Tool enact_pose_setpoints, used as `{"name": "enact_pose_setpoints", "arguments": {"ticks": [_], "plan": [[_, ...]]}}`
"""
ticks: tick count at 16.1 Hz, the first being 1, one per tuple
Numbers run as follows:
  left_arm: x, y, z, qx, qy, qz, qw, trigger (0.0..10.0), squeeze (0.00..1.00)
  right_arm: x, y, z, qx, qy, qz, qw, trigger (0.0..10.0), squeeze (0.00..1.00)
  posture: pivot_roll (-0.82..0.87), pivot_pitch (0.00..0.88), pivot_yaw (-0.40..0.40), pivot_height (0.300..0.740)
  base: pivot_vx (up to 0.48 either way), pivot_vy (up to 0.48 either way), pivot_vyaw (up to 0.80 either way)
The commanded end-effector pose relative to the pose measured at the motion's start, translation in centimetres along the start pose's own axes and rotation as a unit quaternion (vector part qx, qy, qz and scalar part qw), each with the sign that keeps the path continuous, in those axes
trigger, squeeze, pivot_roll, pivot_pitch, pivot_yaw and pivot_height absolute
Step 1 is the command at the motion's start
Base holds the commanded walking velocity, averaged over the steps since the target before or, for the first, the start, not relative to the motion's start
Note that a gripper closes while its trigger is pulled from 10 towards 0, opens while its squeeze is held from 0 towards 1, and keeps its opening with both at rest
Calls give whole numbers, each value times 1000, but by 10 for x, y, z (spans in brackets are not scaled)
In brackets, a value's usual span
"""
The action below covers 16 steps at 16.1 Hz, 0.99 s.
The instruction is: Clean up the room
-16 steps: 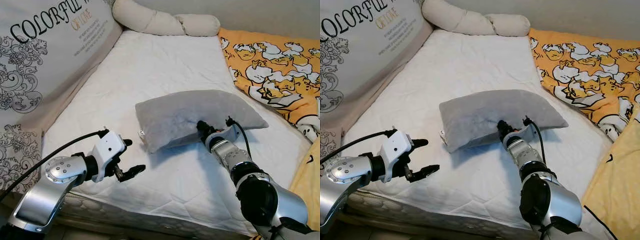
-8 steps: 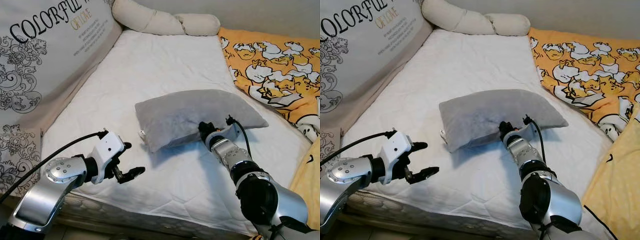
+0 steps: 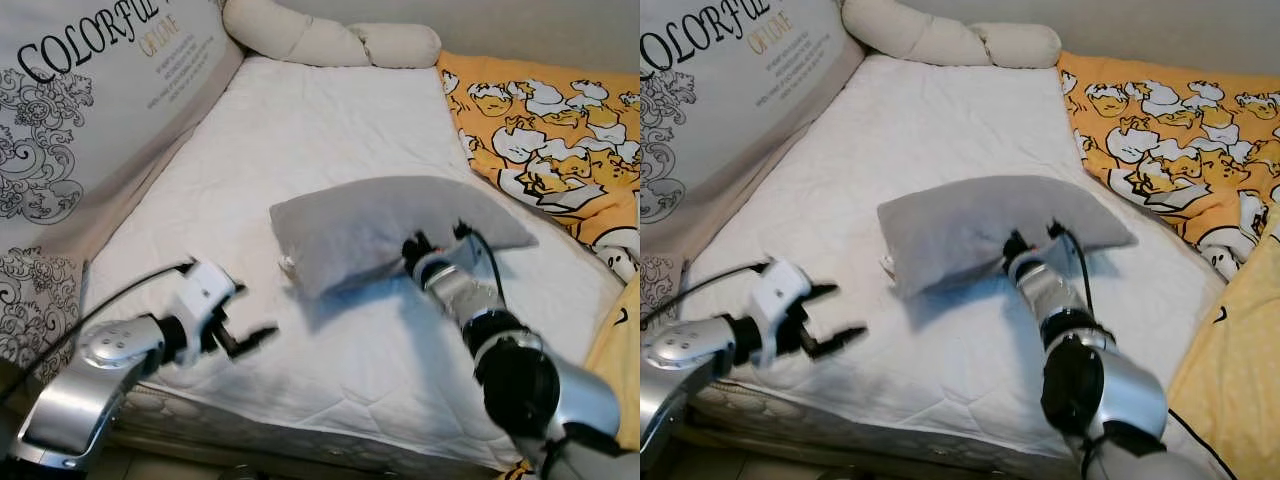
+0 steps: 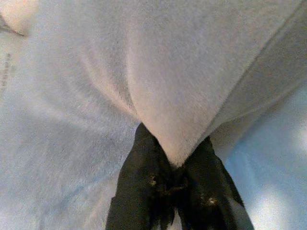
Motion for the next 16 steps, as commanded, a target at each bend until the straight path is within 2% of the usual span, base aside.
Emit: {"name": "enact_pose_setpoints", "arguments": {"ticks": [1, 2, 3, 5, 6, 7, 8, 10, 12, 13, 14, 15, 16], "plan": [[6, -24, -6, 71, 11, 4, 997, 10000, 0, 11, -27, 1, 34, 7, -20, 999, 0, 0, 43, 0, -23, 740, 0, 0, 0], [7, -32, -8, 95, 13, 3, 995, 10000, 0, 10, -35, 1, 45, 3, -28, 999, 0, 0, 44, 0, -25, 740, 0, 0, 0], [9, -45, -11, 131, 19, -1, 991, 10000, 0, 9, -51, 1, 69, -6, -41, 997, 0, 0, 46, 0, -27, 740, 0, 0, 0], [12, -63, -15, 178, 26, -4, 984, 10000, 0, 1, -94, -2, 136, -35, -72, 987, 0, 0, 46, 0, -28, 740, 0, 0, 0], [16, -74, -17, 212, 35, -3, 977, 10000, 0, -6, -117, -6, 178, -55, -88, 979, 0, 0, 41, 0, -26, 740, 0, 0, 0], [18, -80, -18, 229, 40, -9, 972, 10000, 0, -10, -129, -9, 200, -67, -94, 973, 0, 0, 41, 0, -26, 740, 0, 0, 0], [21, -94, -23, 265, 45, -16, 963, 10000, 0, -17, -159, -17, 253, -95, -87, 959, 0, 0, 37, 0, -23, 740, 0, 0, 0], [21, -105, -27, 289, 43, -17, 956, 10000, 0, -20, -185, -28, 300, -121, -75, 943, 0, 0, 35, 0, -22, 740, 0, 0, 0], [16, -115, -35, 313, 36, -18, 949, 10000, 0, -14, -213, -47, 363, -160, -54, 916, 0, 0, 31, 0, -19, 740, 0, 0, 0], [13, -119, -38, 324, 31, -20, 945, 10000, 0, -8, -221, -58, 394, -182, -35, 900, 0, 0, 31, 0, -19, 740, 0, 0, 0], [11, -123, -41, 337, 29, -23, 941, 10000, 0, -1, -218, -70, 422, -206, -43, 882, 0, 0, 19, 0, -6, 740, 0, 0, 0], [10, -127, -45, 353, 31, -28, 935, 10000, 0, 3, -203, -79, 445, -226, -67, 864, 0, 0, 15, 0, -2, 740, 0, 0, 0], [8, -131, -48, 364, 29, -30, 930, 10000, 0, 8, -187, -89, 469, -241, -70, 847, 0, 0, 15, 0, -1, 740, 0, 0, 0]]}}
Point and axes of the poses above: a point about 5 cm out from each wrist's last joint towards the gripper, its own z axis pointing out of the wrist towards the gripper, its own x axis along the axis of the wrist's last joint, y = z × x, the point moved 5 cm from there along z, pointing out of the wrist towards the gripper, and after that the axes turned 12 degrees about z, right-handed, at the moved point
